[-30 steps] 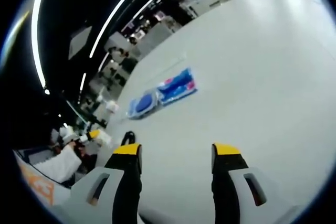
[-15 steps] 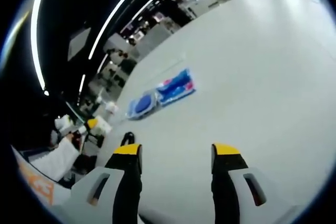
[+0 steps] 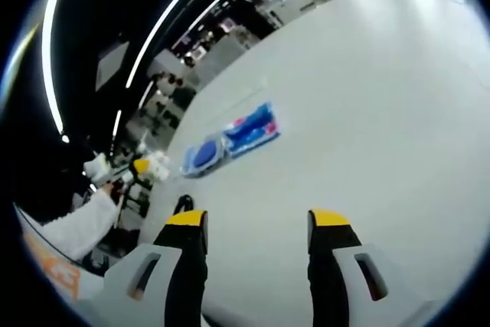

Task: Arrange the tabletop items into an orderly group along one side of the table until the central work area is clear of visible clutter.

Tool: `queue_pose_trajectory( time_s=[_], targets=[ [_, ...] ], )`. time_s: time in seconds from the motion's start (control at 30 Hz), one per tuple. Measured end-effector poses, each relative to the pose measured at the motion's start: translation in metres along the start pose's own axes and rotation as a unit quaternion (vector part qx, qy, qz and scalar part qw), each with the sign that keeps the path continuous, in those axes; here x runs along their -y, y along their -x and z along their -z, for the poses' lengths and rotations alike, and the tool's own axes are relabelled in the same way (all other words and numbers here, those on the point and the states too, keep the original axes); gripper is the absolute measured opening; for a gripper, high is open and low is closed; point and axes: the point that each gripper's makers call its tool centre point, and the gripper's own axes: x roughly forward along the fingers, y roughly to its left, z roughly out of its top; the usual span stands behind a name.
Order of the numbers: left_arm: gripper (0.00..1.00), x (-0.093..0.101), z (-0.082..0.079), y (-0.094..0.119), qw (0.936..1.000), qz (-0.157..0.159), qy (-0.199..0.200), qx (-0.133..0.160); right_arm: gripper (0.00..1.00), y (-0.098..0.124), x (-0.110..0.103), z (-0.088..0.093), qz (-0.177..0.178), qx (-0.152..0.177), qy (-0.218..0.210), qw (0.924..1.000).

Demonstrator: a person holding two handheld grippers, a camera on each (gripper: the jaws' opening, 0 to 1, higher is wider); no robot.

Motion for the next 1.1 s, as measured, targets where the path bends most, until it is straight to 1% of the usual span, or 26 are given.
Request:
queue_pose_trajectory(
  time_s=[0.1, 0.17, 0.3, 0.4, 0.6, 0.7, 0.8, 0.93, 1.1],
  targets=[
    [0.0, -0.005, -0.002, -0.008, 1.0, -0.003, -0.007, 0.002, 0.51, 0.001, 0.003, -0.003, 0.005, 0.004, -0.002, 1.0],
    [0.0, -0.01, -0.005, -0.013, 0.9994, -0.009, -0.031, 0.009, 0.51, 0.001, 0.004, -0.004, 0.007, 0.005, -0.003, 1.0],
    [0.0, -0.015, -0.011, -0.023, 0.999, -0.014, -0.035, 0.023, 0.51, 0.001, 0.006, -0.005, 0.009, 0.005, -0.004, 0.9999],
    [0.0, -0.019, -0.013, -0.03, 0.9986, -0.019, -0.04, 0.028, 0.51, 0.001, 0.007, -0.003, 0.012, 0.003, -0.006, 0.9999],
    [0.0, -0.021, -0.007, -0.045, 0.9986, -0.017, -0.044, 0.023, 0.51, 0.001, 0.008, -0.001, 0.018, -0.001, -0.01, 0.9998],
    [0.0, -0.022, -0.004, -0.051, 0.9986, -0.017, -0.045, 0.02, 0.51, 0.0, 0.009, -0.003, 0.023, 0.0, -0.012, 0.9997],
    [0.0, -0.022, 0.0, -0.057, 0.999, -0.012, -0.038, 0.017, 0.51, -0.001, 0.01, -0.007, 0.026, 0.001, -0.015, 0.9996],
    [0.0, -0.024, 0.004, -0.064, 0.9995, -0.017, -0.02, 0.019, 0.51, -0.003, 0.012, -0.01, 0.029, 0.002, -0.015, 0.9995],
    [0.0, -0.023, 0.009, -0.07, 0.9995, -0.017, -0.023, 0.014, 0.51, -0.006, 0.008, -0.01, 0.028, -0.001, -0.014, 0.9995]
  ],
)
